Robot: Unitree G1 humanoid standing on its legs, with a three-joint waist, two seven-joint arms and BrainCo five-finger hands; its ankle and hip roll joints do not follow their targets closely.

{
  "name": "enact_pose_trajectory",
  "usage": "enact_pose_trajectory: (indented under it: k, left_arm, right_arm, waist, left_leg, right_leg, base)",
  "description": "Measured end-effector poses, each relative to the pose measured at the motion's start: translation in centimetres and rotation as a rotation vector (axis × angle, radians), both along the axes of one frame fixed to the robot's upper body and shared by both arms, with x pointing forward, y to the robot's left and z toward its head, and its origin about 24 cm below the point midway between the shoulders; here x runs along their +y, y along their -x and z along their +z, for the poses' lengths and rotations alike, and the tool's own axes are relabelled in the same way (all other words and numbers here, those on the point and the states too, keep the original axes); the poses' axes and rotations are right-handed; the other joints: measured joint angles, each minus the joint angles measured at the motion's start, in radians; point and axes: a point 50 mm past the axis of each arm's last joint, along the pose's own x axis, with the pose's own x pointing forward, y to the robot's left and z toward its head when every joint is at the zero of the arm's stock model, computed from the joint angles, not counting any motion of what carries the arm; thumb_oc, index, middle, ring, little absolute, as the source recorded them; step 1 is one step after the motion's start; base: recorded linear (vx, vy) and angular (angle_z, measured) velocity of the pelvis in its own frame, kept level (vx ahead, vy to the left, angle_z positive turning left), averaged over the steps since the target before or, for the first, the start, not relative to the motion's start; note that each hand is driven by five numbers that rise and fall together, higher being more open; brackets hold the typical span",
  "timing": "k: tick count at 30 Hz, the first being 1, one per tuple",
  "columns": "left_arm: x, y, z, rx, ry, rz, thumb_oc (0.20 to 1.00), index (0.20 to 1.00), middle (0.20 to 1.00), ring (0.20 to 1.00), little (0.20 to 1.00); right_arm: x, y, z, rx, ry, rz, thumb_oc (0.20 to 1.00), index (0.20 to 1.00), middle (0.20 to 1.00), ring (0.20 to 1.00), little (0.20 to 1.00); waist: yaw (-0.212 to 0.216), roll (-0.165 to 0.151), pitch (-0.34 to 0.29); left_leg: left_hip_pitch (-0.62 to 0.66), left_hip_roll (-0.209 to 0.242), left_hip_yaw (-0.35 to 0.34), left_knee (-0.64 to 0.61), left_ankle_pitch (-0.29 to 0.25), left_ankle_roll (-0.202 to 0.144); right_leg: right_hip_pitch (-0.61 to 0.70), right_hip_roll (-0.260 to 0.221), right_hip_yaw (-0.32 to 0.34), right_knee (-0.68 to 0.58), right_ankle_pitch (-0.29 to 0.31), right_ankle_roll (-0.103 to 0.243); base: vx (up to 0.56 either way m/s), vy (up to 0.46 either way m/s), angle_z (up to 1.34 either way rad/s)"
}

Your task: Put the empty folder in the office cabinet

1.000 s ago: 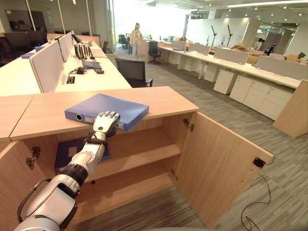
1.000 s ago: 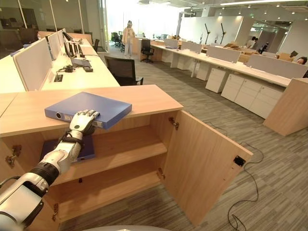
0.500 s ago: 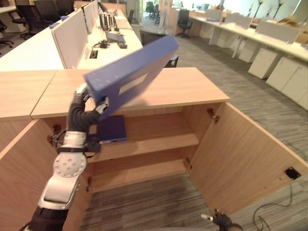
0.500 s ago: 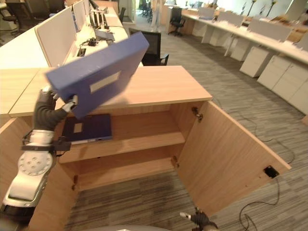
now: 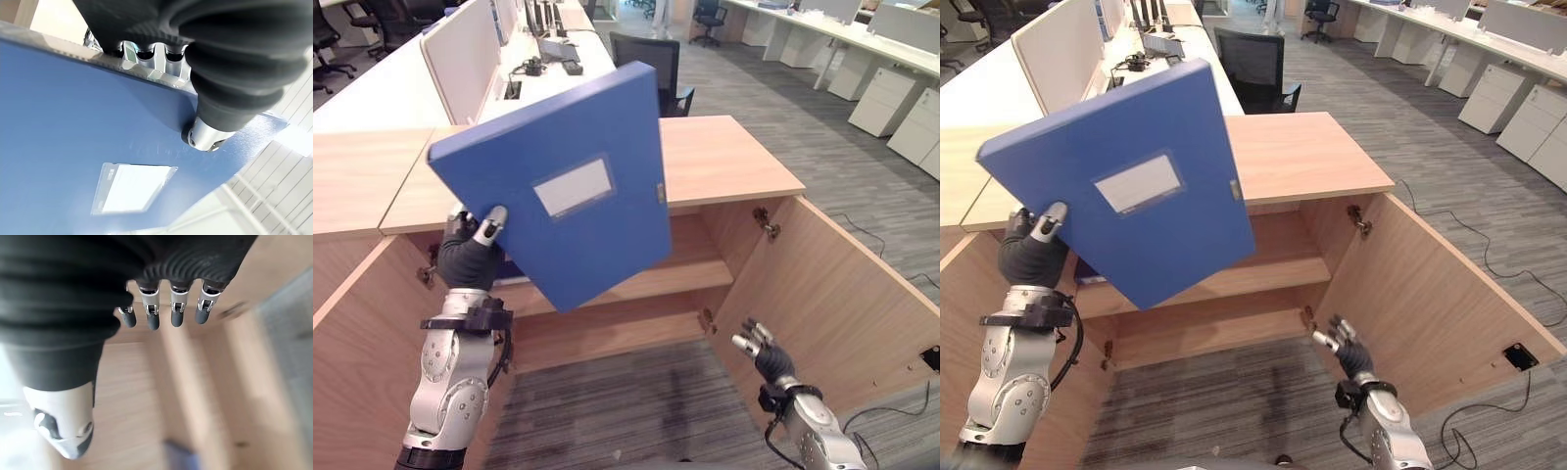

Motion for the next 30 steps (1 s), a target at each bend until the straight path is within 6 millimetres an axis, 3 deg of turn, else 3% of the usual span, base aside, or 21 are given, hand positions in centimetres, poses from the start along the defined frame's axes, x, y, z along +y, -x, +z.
enact_pose_trajectory:
  k: [3,8,12,17,24,27,30]
  left_arm:
    - [1.0,0.4,-0.4,0.015,0.005,0.049,0.200,0.200,0.200,0.200,0.200]
    - [1.9,0.5,-0.9,0.041,0.000,0.101,0.200,0.200,0.200,0.200,0.200]
    - [1.8,0.7,-1.5,0.068,-0.042,0.106,0.200,0.200,0.200,0.200,0.200]
    - [1.6,0.7,-1.5,0.062,-0.076,0.083,0.200,0.200,0.200,0.200,0.200]
    - [-1.1,0.4,-2.6,0.108,-0.106,-0.083,0.200,0.200,0.200,0.200,0.200]
    - [-2.6,0.4,-3.4,0.137,-0.117,-0.182,0.200,0.200,0.200,0.200,0.200]
    - [-3.1,0.4,-3.7,0.153,-0.121,-0.216,0.200,0.200,0.200,0.200,0.200]
  right_arm:
    - [0.1,-0.6,2.2,-0.128,-0.143,-0.043,1.000,1.000,1.000,1.000,1.000]
    - [-0.3,-1.3,4.9,-0.288,-0.202,-0.066,1.000,1.000,1.000,1.000,1.000]
    - [0.9,-2.0,8.6,-0.458,-0.251,0.022,1.000,1.000,1.000,1.000,1.000]
    - [1.7,-2.3,11.3,-0.571,-0.223,0.125,1.000,1.000,1.000,1.000,1.000]
    - [1.1,-3.9,14.5,-0.604,0.512,0.268,1.000,1.000,1.000,1.000,1.000]
    - [2.2,-4.4,14.6,-0.614,0.670,0.307,1.000,1.000,1.000,1.000,1.000]
    - [3.1,-4.4,13.7,-0.590,0.664,0.347,1.000,1.000,1.000,1.000,1.000]
  waist:
    - [0.000,0.009,-0.004]
    - [-0.001,0.012,-0.005]
    - [-0.007,0.012,-0.006]
    - [-0.011,0.012,-0.010]
    - [-0.014,0.016,-0.016]
    - [-0.014,0.016,-0.016]
    - [-0.012,0.016,-0.016]
  left_leg:
    - [-0.001,0.000,-0.002,0.000,0.000,0.000]
    - [-0.002,0.000,-0.004,0.000,0.001,0.001]
    - [-0.004,0.000,-0.004,0.000,0.001,0.001]
    - [-0.003,-0.001,-0.004,0.000,0.001,0.001]
    - [-0.003,-0.001,-0.001,0.000,0.002,0.002]
    - [-0.003,-0.001,0.000,0.000,0.002,0.002]
    - [-0.003,-0.001,0.000,0.000,0.002,0.002]
  right_leg:
    - [0.000,-0.001,-0.001,0.000,-0.001,0.001]
    - [-0.001,-0.001,-0.002,0.000,-0.001,0.001]
    - [-0.003,-0.001,-0.001,0.000,0.000,0.000]
    - [-0.003,-0.001,-0.001,0.000,0.000,0.000]
    - [-0.005,-0.001,0.003,0.000,0.001,0.000]
    - [-0.005,0.000,0.004,0.000,0.001,0.000]
    - [-0.005,0.000,0.004,0.000,0.001,0.000]
  base:
    - [0.00,0.000,0.00]
    - [0.00,0.000,0.00]
    - [0.00,0.000,0.00]
    - [-0.01,-0.001,0.00]
    - [-0.01,0.001,0.00]
    - [-0.01,-0.003,0.00]
    - [0.00,0.000,0.00]
